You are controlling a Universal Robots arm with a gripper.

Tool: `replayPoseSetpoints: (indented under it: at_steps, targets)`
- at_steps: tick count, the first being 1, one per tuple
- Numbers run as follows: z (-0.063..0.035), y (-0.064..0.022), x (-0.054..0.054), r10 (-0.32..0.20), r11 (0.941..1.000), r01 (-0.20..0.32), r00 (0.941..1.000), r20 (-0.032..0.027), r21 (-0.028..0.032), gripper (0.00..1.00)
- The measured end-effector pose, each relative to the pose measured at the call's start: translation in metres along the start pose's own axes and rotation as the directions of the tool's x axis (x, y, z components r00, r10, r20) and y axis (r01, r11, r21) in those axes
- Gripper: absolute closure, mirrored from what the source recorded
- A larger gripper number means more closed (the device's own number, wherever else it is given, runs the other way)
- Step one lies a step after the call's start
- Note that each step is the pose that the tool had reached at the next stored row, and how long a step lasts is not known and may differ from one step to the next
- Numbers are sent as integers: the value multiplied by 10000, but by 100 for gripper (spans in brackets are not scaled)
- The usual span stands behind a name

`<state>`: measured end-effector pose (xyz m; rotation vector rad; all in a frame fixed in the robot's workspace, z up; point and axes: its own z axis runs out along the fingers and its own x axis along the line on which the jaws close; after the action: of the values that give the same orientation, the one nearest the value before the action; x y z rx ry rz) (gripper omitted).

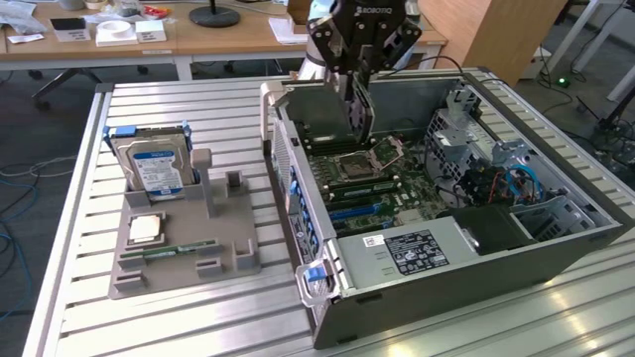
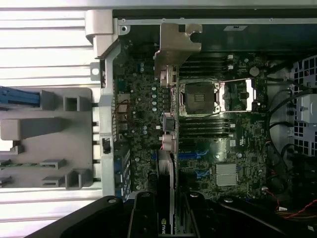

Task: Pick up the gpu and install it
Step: 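Pick up the gpu and move the gpu toward the slot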

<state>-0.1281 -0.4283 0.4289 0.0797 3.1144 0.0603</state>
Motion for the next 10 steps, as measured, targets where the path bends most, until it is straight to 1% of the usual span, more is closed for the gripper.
replayPoseSetpoints:
  at_steps: [10]
  targets:
    - [19, 25, -453, -1, 10000, 1, 10000, 0, 0, 74]
